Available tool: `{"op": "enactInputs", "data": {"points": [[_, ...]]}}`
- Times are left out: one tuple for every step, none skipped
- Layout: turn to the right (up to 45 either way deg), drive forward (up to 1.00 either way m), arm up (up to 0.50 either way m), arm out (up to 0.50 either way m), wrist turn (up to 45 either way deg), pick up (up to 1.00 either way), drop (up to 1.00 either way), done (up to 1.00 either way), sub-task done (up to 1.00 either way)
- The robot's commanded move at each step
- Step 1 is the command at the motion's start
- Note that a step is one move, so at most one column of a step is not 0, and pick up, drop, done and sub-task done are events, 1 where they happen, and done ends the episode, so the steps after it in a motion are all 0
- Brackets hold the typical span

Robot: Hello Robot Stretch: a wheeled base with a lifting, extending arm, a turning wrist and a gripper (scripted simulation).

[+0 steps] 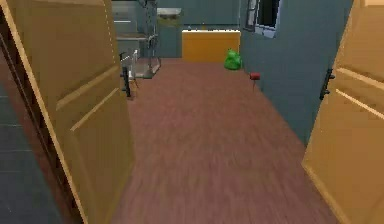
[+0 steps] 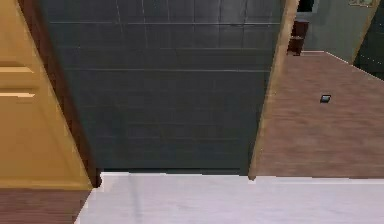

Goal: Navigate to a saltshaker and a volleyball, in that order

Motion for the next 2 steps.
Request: {"op": "enactInputs", "data": {"points": [[0.0, 1.0, 0.0, 0.0, 0.0, 0.0, 0.0, 0.0, 0.0], [0.0, 1.0, 0.0, 0.0, 0.0, 0.0, 0.0, 0.0, 0.0]]}}
